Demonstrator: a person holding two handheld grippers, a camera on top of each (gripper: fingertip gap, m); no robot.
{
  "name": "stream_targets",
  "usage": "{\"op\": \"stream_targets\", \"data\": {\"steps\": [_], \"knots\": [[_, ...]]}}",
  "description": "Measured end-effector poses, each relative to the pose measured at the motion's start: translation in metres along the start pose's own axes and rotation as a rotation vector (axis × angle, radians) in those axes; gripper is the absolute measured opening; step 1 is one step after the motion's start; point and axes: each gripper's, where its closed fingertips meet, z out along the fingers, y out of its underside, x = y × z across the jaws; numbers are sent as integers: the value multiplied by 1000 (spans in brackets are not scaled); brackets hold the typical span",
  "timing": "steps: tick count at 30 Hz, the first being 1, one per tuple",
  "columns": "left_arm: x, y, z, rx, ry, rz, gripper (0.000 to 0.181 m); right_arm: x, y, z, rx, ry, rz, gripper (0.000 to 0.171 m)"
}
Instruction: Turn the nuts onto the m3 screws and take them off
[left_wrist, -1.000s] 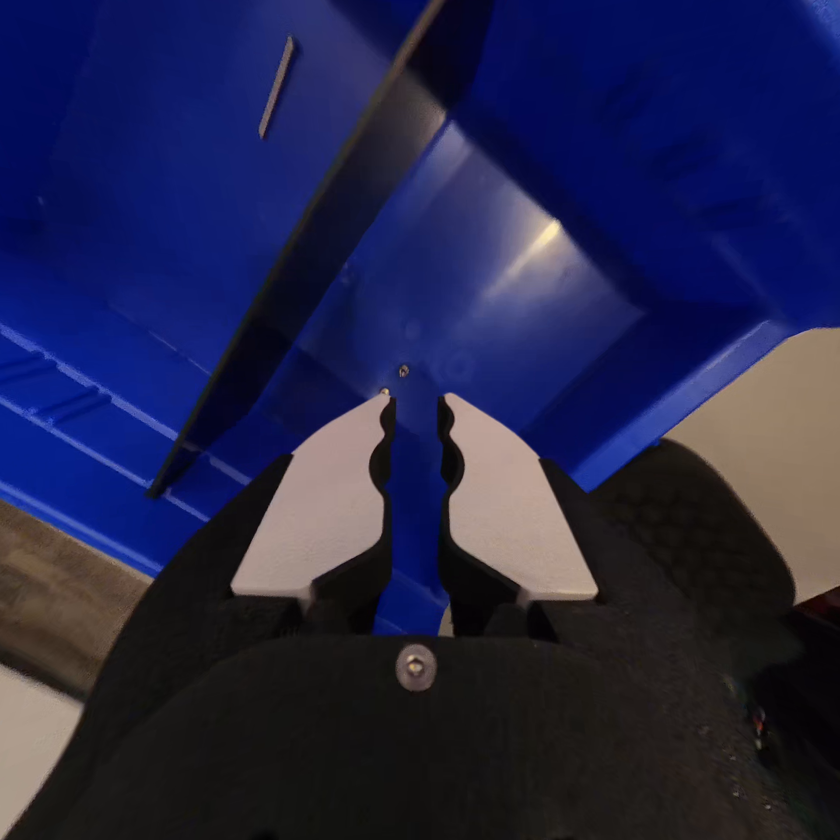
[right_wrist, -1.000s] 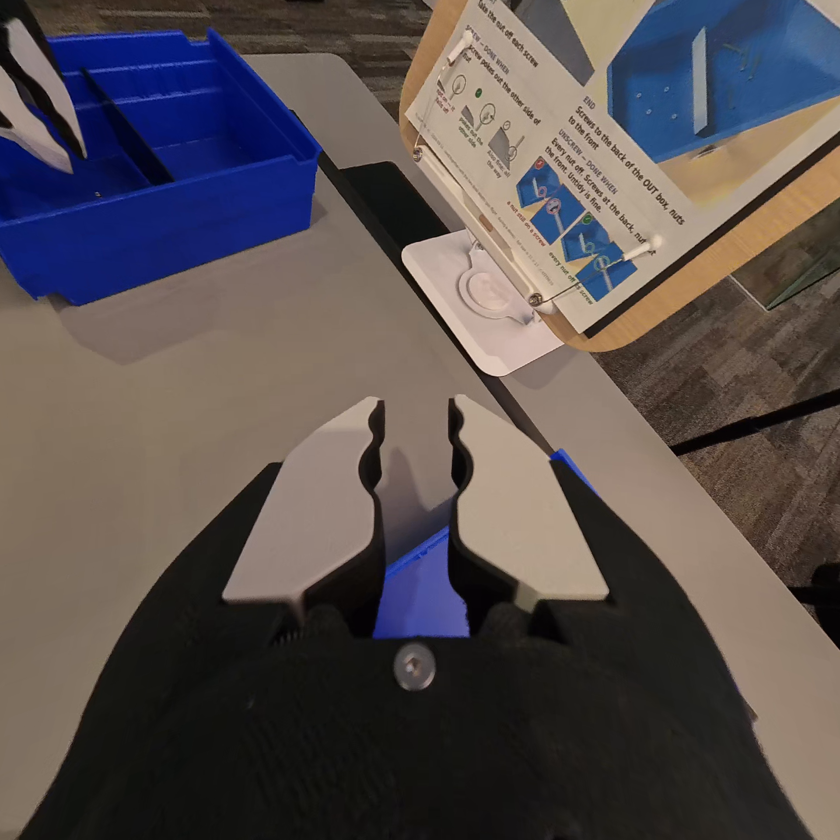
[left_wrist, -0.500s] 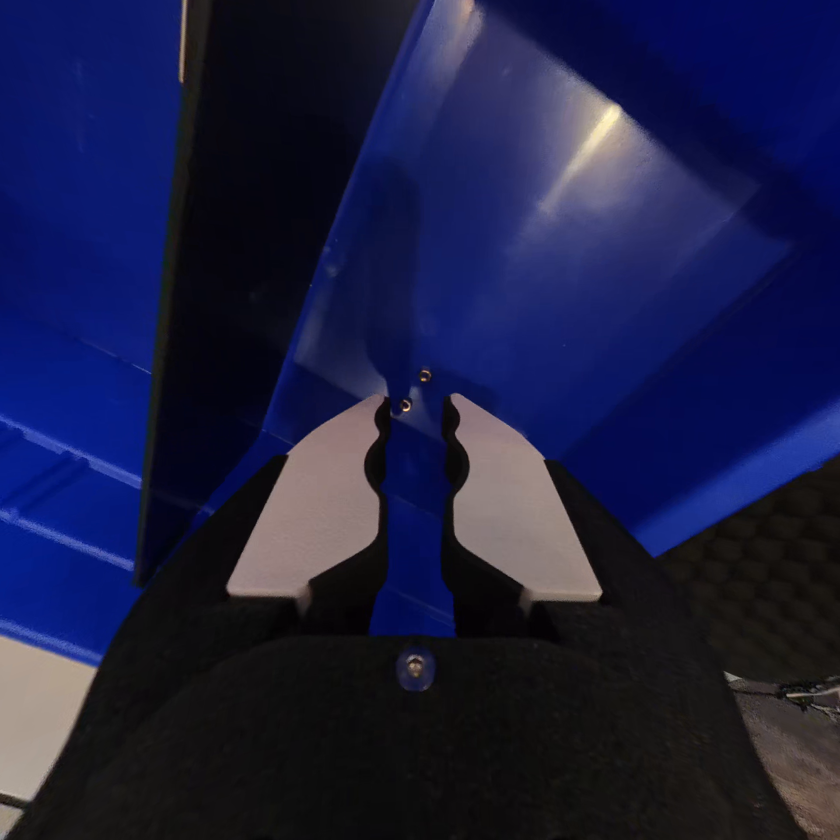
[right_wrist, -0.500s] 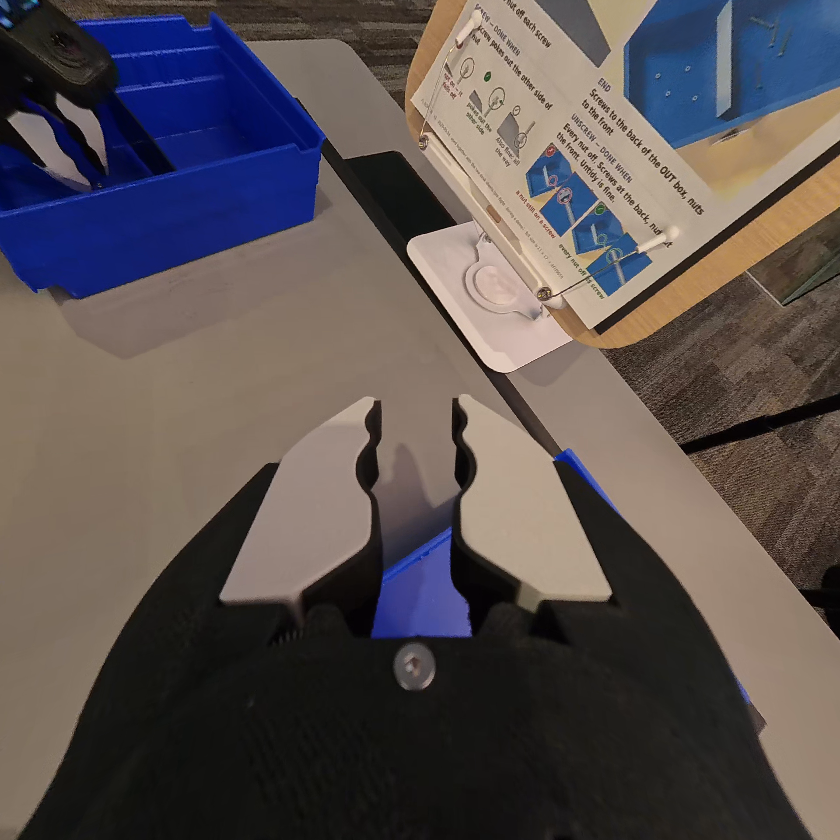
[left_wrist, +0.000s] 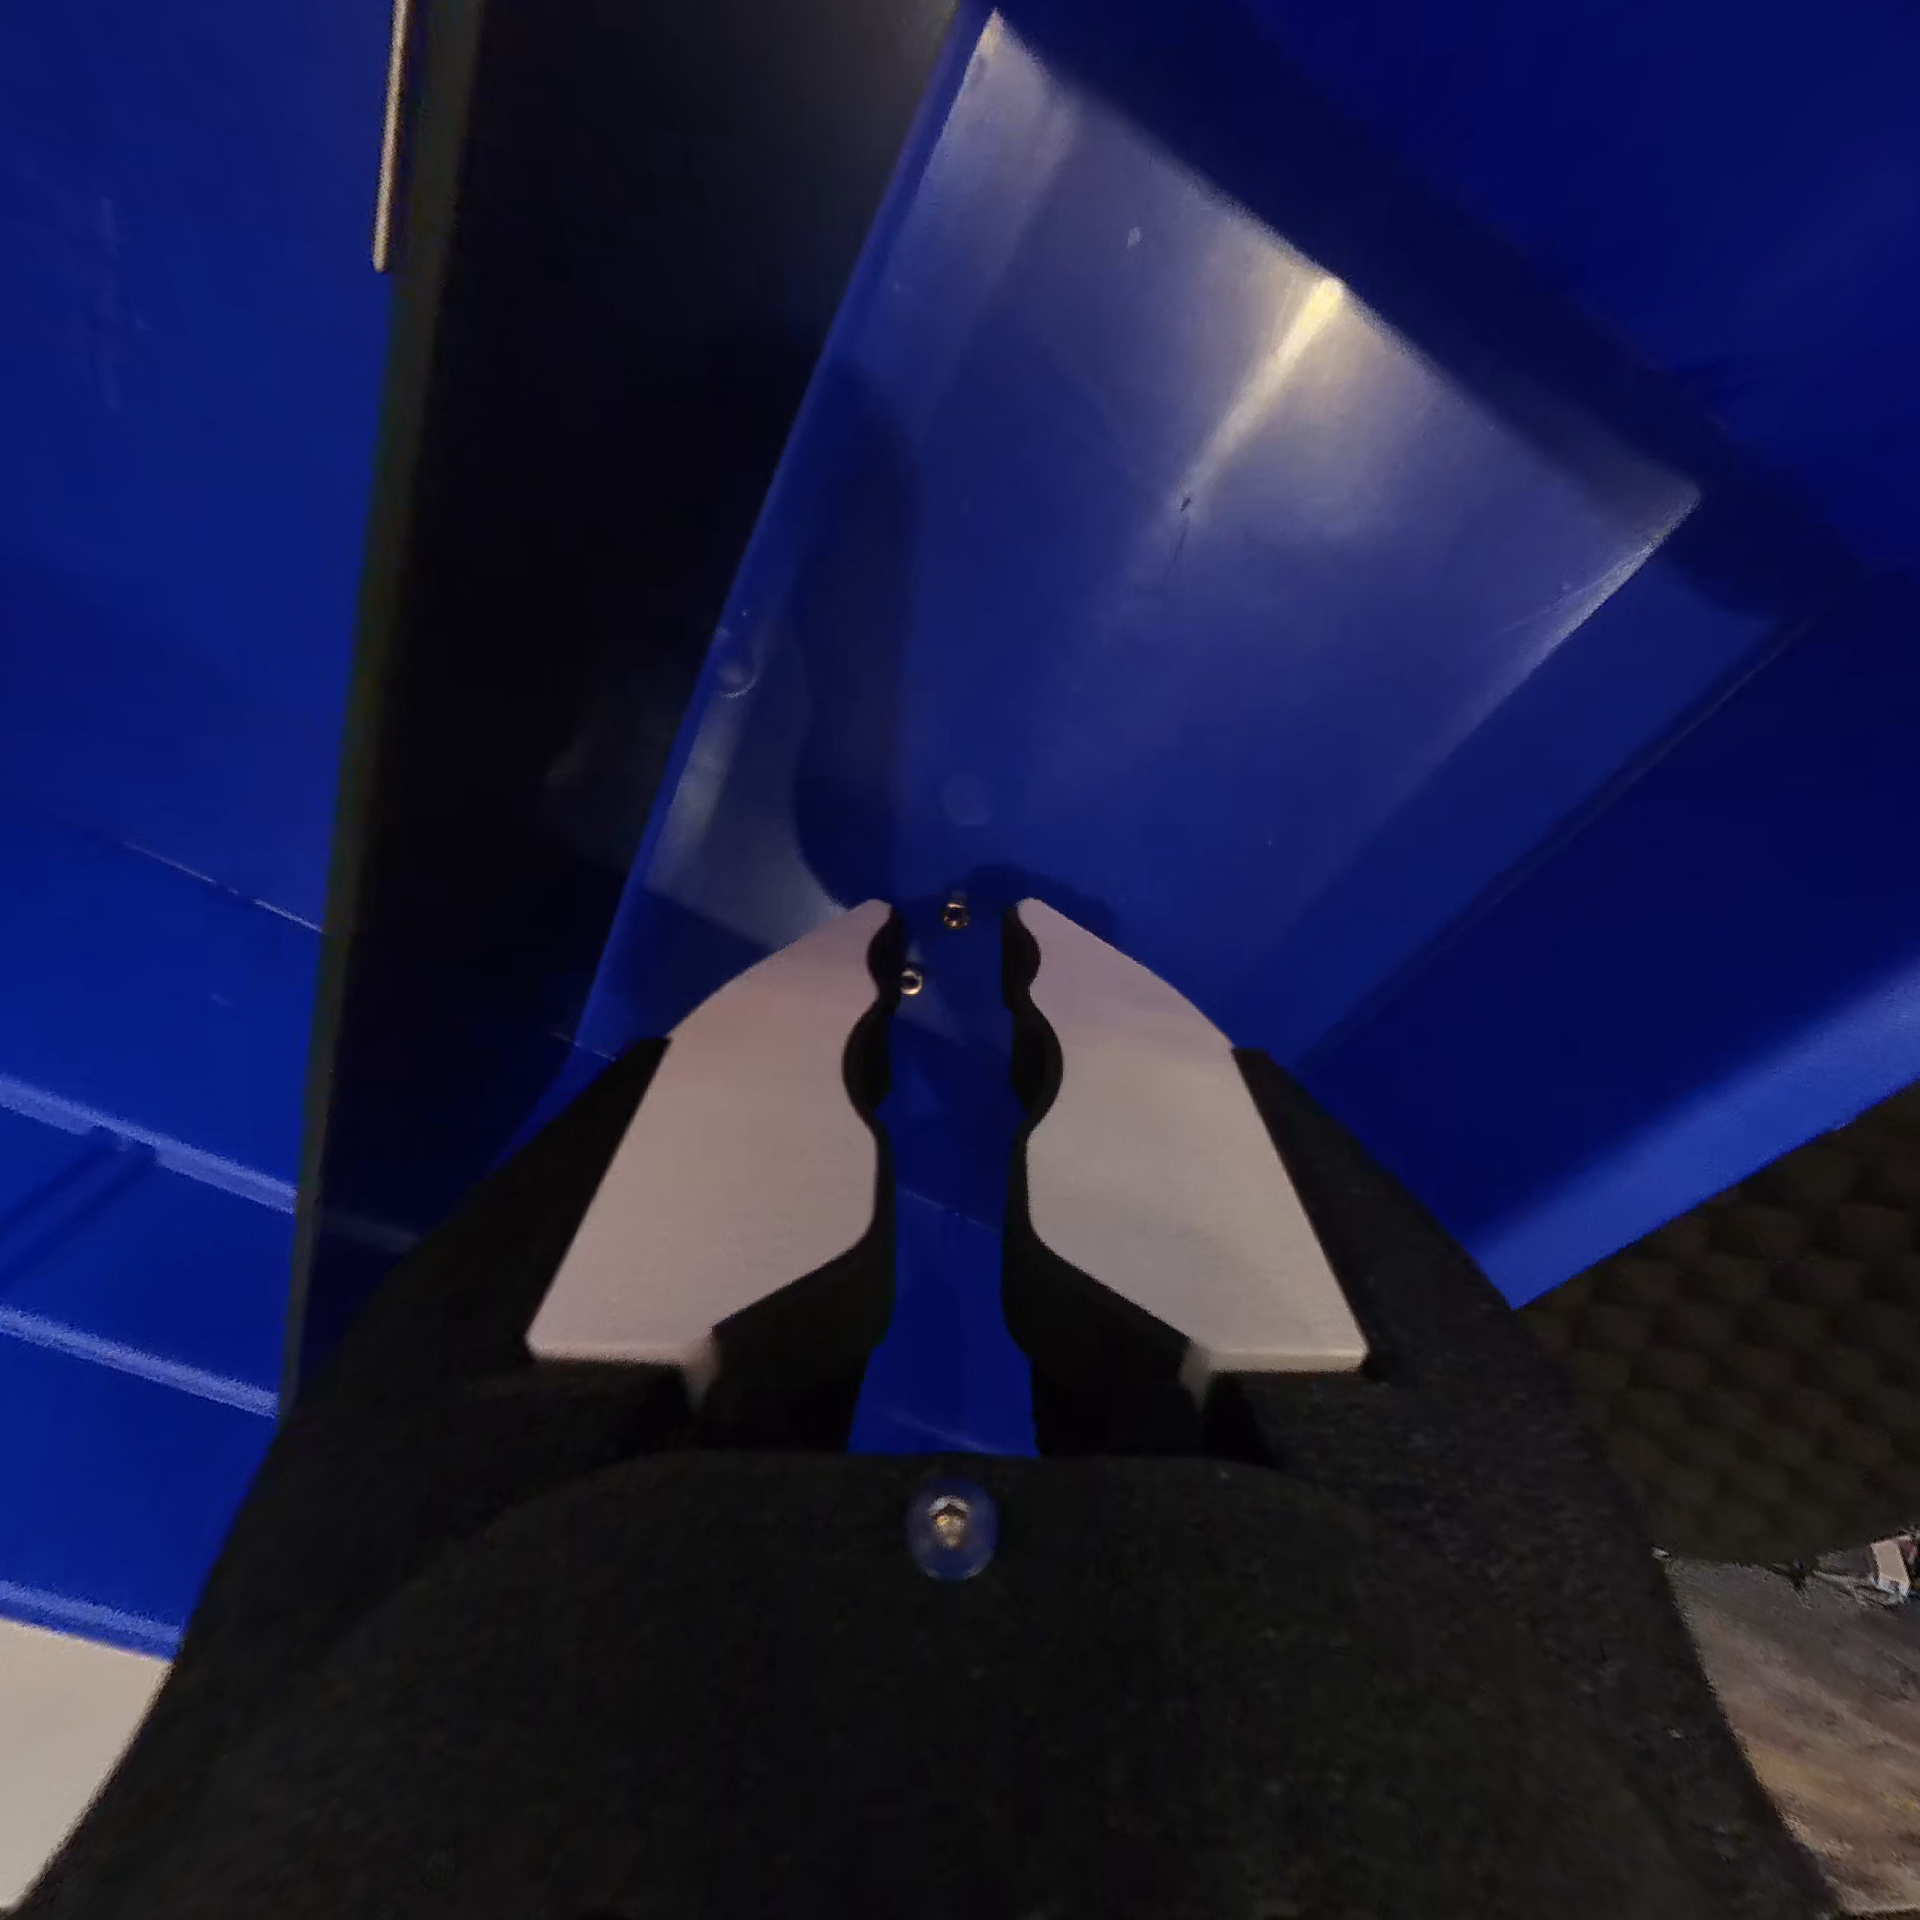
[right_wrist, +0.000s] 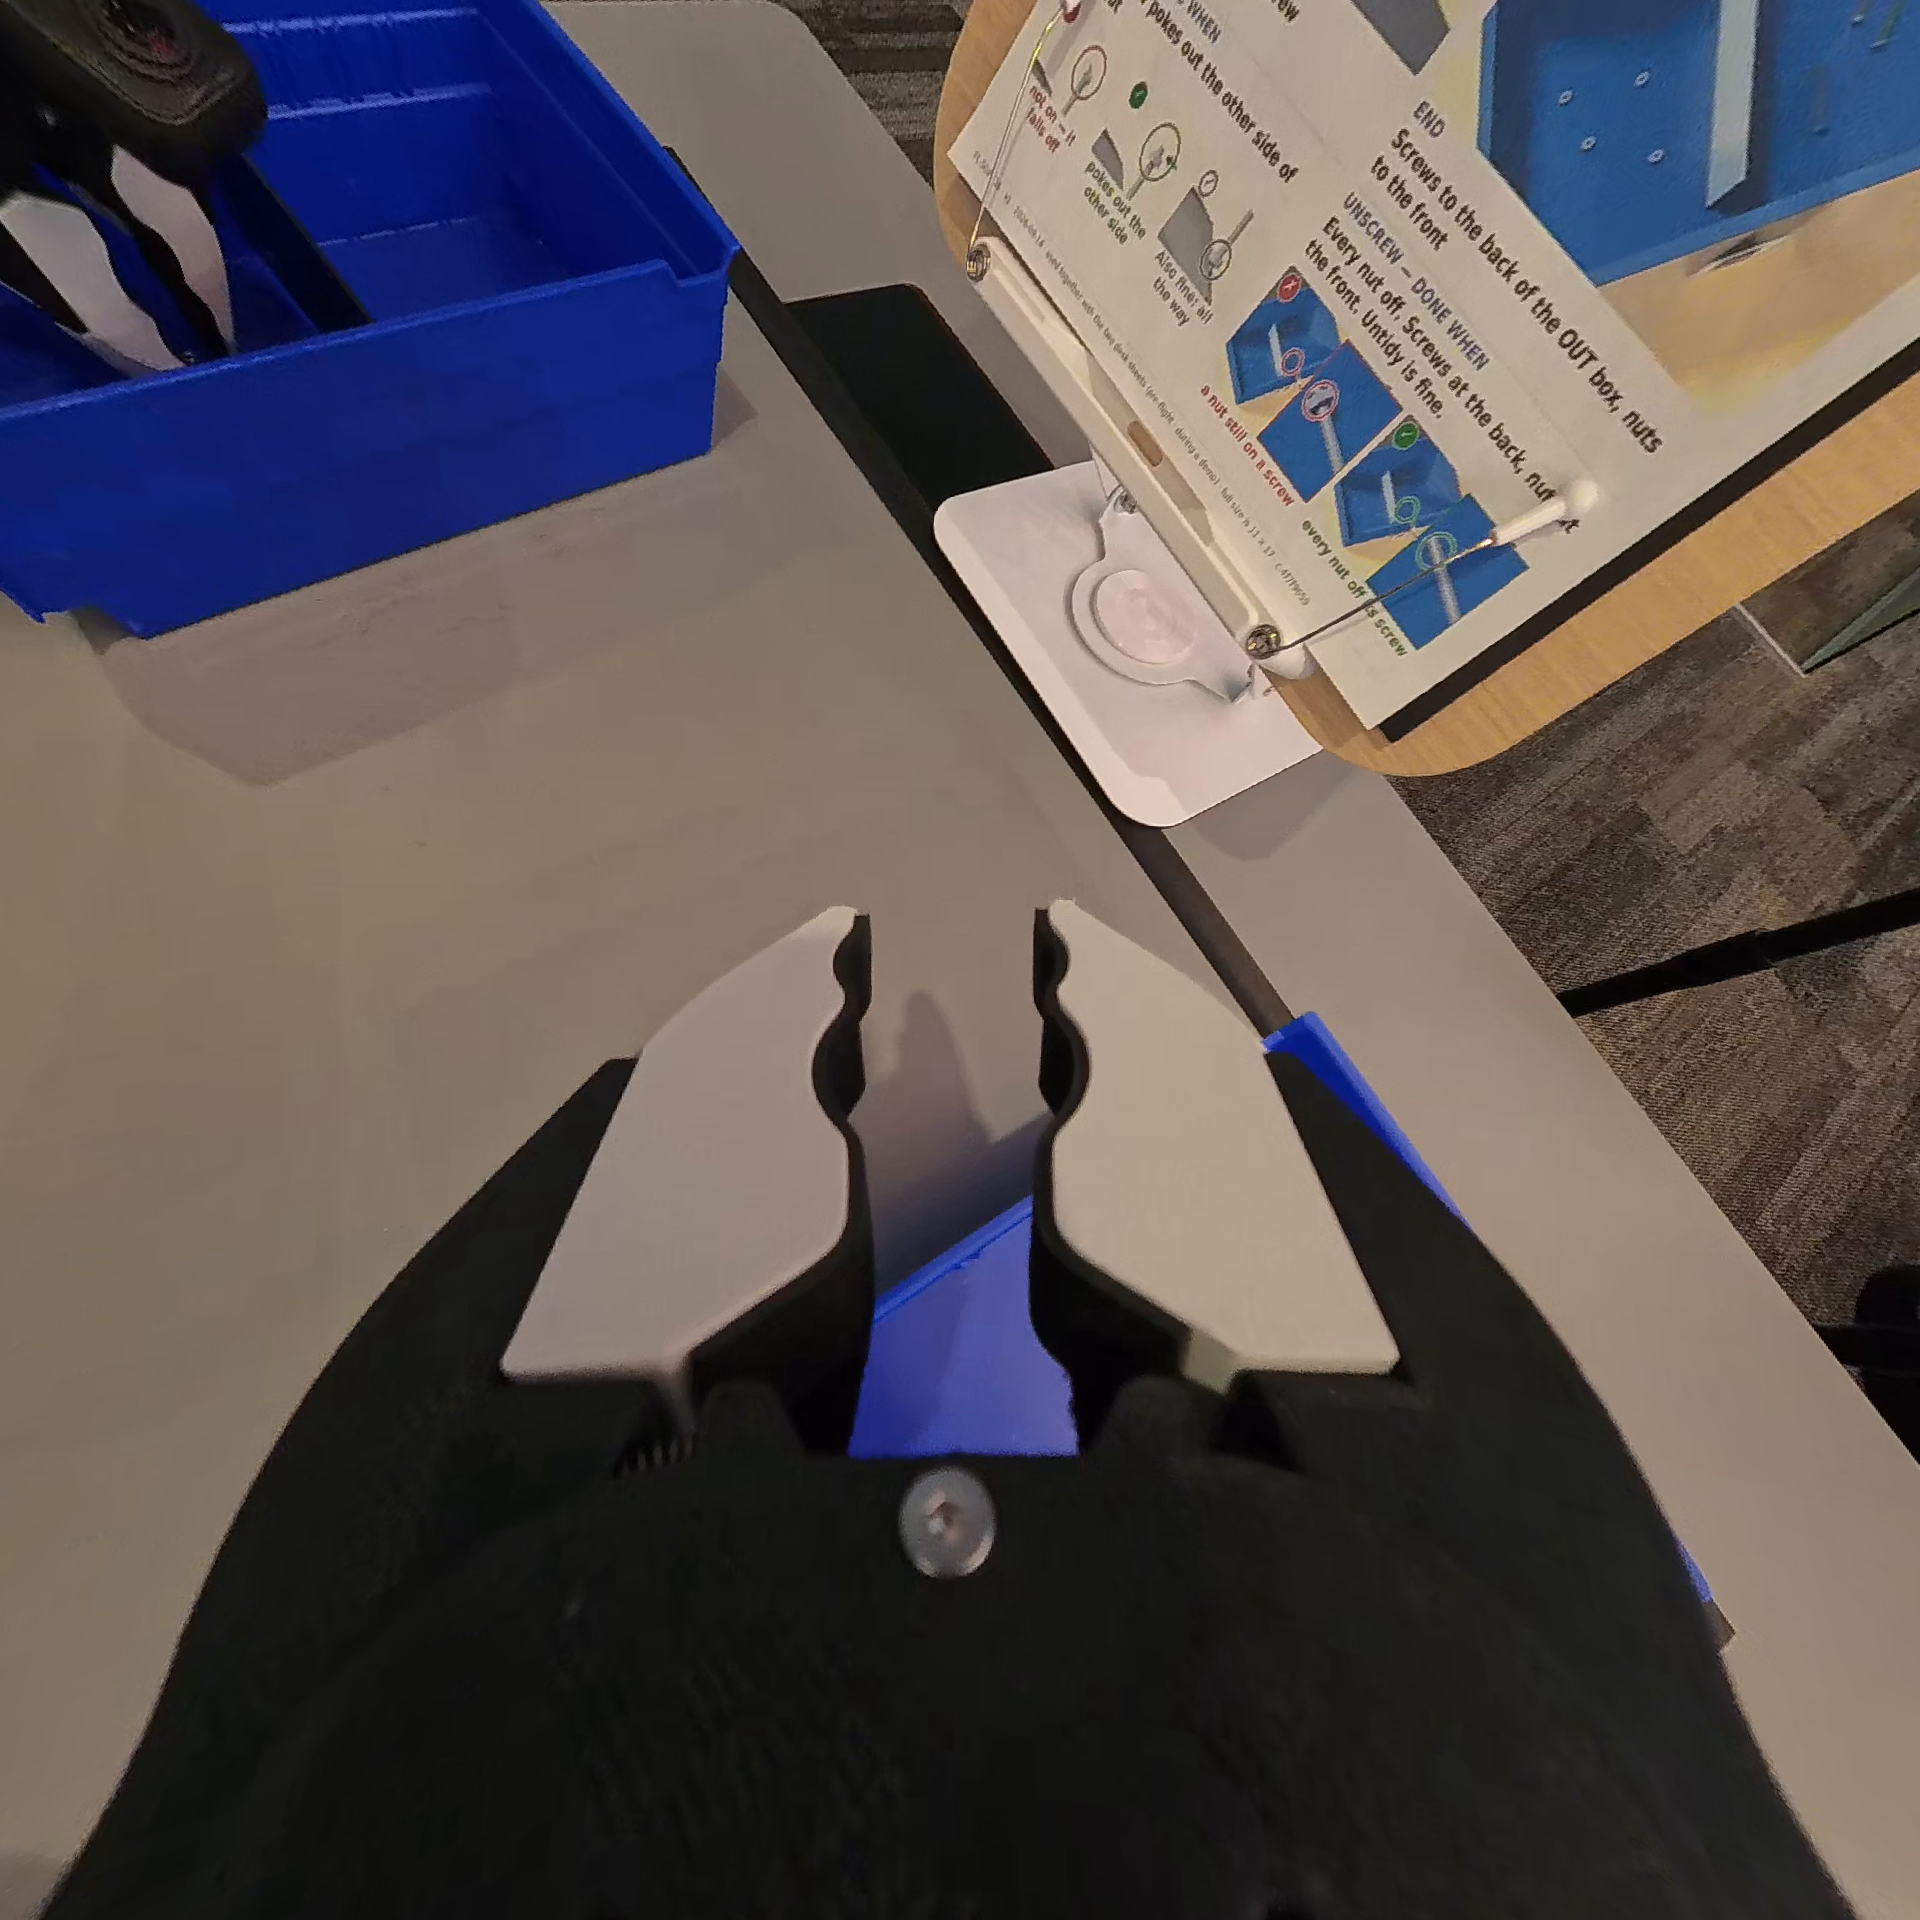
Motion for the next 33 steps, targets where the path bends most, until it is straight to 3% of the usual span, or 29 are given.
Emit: {"op": "stream_targets", "data": {"steps": [23, 27, 33], "knots": [[7, -5, -5, 38, 29, -17, 6, -5, 4, 3, -30, -20, -18, 30], [5, -18, -42, 133, -27, 8, 6, -2, 3, 0, -20, -14, -14, 30], [36, -73, -140, 372, -15, 114, 6, 0, 3, 0, -23, -1, -13, 31]]}}
